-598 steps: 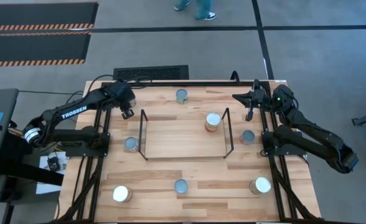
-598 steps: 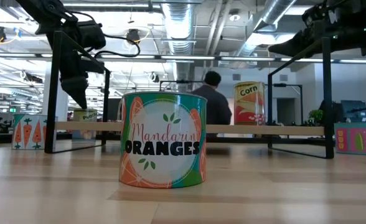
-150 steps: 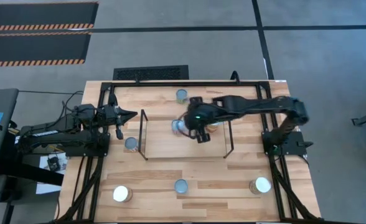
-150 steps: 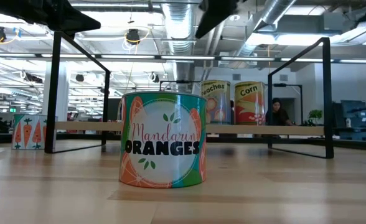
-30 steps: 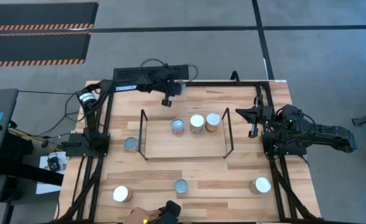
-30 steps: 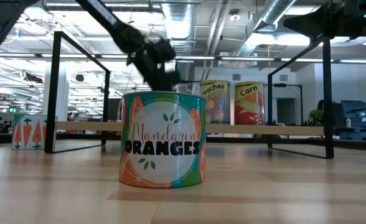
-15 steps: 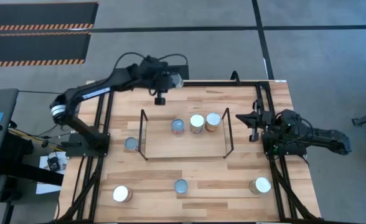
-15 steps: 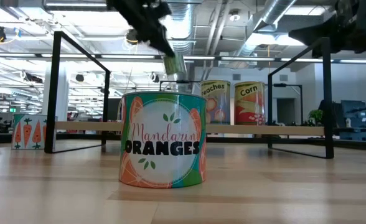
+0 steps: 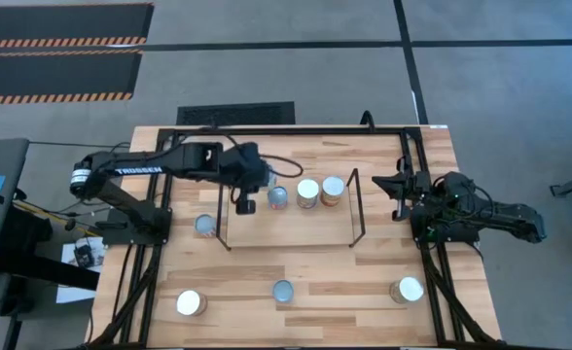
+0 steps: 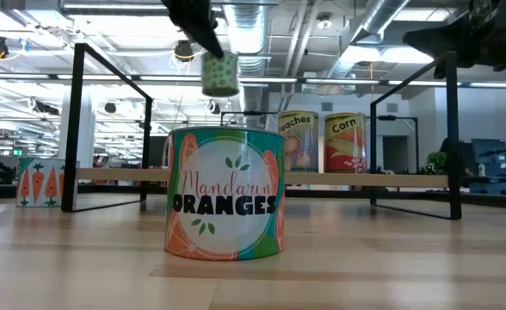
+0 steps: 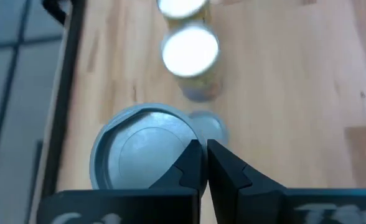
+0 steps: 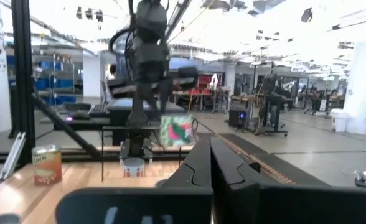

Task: Pick and place cans onto a shelf
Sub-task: Put the canned green peas on the shelf

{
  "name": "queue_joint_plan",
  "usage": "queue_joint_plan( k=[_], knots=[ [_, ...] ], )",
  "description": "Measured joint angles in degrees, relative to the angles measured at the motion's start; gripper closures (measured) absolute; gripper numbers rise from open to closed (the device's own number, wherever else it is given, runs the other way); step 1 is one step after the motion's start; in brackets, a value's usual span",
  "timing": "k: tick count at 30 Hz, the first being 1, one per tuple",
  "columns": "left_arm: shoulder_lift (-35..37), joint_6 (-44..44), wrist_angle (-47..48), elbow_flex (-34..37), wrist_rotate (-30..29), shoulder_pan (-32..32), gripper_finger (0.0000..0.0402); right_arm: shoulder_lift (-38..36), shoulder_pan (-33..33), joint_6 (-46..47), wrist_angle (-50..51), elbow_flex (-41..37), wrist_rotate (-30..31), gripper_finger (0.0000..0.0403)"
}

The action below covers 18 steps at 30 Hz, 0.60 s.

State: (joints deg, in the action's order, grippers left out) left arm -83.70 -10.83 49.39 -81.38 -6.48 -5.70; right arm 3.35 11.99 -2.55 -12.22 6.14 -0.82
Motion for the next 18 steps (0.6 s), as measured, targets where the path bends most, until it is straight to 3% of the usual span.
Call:
queue_joint_plan(
  k=[6, 18],
  knots=[
    [-1.7, 8.3, 6.5, 0.4, -3.0, 1.2, 0.0401, 0.0, 0.0, -0.7, -0.2, -0.8, 0.0, 0.0398],
    [-4.9, 14.7, 3.4, 6.4, -1.4, 1.4, 0.0401, 0.0, 0.0, -1.5, -0.5, -0.8, -0.5, 0.0396]
  ],
)
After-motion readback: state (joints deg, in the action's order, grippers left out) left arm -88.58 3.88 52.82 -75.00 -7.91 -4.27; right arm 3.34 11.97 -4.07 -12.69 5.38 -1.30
